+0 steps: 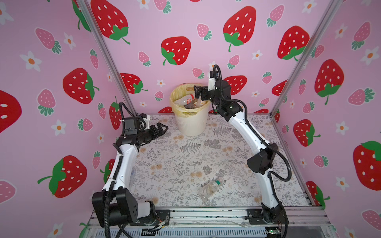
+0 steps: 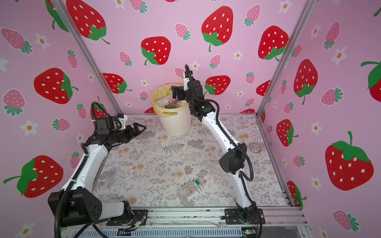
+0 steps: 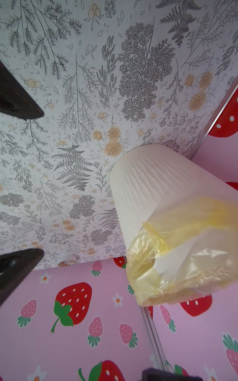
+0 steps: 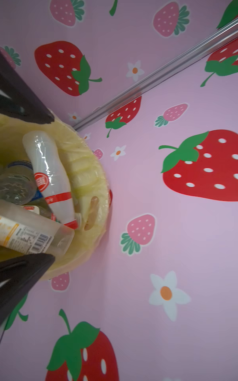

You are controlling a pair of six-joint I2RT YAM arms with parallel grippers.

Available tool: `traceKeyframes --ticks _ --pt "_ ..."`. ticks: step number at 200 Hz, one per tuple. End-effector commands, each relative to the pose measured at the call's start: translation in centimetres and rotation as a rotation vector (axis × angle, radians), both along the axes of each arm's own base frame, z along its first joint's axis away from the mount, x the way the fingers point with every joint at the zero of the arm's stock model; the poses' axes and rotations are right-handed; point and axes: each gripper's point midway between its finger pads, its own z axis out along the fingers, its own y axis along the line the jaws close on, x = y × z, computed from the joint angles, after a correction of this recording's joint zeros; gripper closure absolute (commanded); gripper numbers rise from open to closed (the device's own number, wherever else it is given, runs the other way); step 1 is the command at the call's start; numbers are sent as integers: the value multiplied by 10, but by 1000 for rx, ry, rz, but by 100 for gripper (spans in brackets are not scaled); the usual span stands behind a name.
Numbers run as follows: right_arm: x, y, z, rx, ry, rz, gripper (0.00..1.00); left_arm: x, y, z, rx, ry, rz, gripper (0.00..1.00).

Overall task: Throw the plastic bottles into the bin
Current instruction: 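Open the right gripper above the bin to drop the orange-labelled bottle, then move the left gripper down to the green-capped water bottle while the right gripper withdraws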

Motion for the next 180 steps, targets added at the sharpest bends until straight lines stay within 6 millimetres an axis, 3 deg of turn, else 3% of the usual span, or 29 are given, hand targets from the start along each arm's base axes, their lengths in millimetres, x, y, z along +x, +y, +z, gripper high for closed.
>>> traceKeyframes --ticks 1,33,63,127,180 --pt "-36 -16 28 64 -33 32 1 0 -3 1 -36 -11 -15 1" --pt "-65 -48 33 63 -37 -6 1 0 -4 1 -49 -12 -23 1" --pt "-88 -68 21 30 -3 -7 1 0 -7 3 -60 -25 -36 1" --pt "-134 -112 -25 -26 60 -23 1 -6 -17 7 2 -72 -76 1" --pt "-166 -148 -80 -51 152 -45 1 -23 -56 7 193 -111 -183 1"
